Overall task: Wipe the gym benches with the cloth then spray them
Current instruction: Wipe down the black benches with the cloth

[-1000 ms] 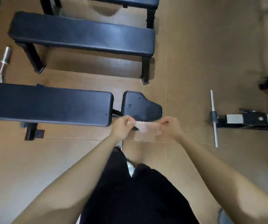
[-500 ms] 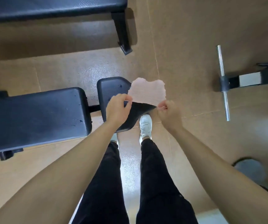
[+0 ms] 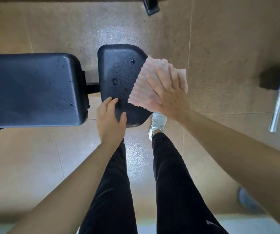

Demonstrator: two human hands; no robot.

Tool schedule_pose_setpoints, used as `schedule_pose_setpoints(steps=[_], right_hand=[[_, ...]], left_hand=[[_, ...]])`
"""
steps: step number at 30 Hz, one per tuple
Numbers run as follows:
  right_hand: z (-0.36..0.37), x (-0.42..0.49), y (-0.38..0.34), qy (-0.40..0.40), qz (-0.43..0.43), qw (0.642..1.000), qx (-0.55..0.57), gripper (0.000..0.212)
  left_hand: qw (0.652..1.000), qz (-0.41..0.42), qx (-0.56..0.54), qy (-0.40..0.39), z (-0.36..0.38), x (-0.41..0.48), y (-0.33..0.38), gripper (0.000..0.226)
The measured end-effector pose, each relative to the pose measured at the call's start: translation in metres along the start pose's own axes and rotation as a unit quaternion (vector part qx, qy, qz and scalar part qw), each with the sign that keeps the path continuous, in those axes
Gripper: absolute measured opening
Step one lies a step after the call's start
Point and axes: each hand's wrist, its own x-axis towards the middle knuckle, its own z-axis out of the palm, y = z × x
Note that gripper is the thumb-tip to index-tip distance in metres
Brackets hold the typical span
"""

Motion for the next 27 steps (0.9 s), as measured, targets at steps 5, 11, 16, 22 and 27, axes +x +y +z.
schedule_pose_setpoints(steps=[5, 11, 16, 22, 27], right_hand=[[0.017, 0.021, 0.013, 0.03, -0.103, 0.99, -0.091, 0.073], [0.012, 0.018, -0.005, 0.009, -0.034, 0.996, -0.078, 0.076], [0.023, 0.002, -0.029, -0.019, -0.073, 0.995, -0.072, 0.074], [0.035, -0.014, -0.064, -0.041, -0.127, 0.988, -0.077, 0.069], [0.017, 0.024, -0.055, -0.017, -0.114, 0.99, -0.081, 0.069]], left_hand=[[0.984, -0.166, -0.061, 0.03, 0.004, -0.009, -0.014, 0.075], [0.968, -0.202, -0.149, 0.017, 0.009, -0.005, -0.023, 0.077], [0.972, -0.158, -0.173, -0.031, 0.001, -0.007, -0.042, 0.088], [0.974, -0.117, -0.177, -0.075, -0.004, -0.006, -0.057, 0.092], [0.977, -0.107, -0.177, -0.06, -0.002, -0.009, -0.06, 0.086]])
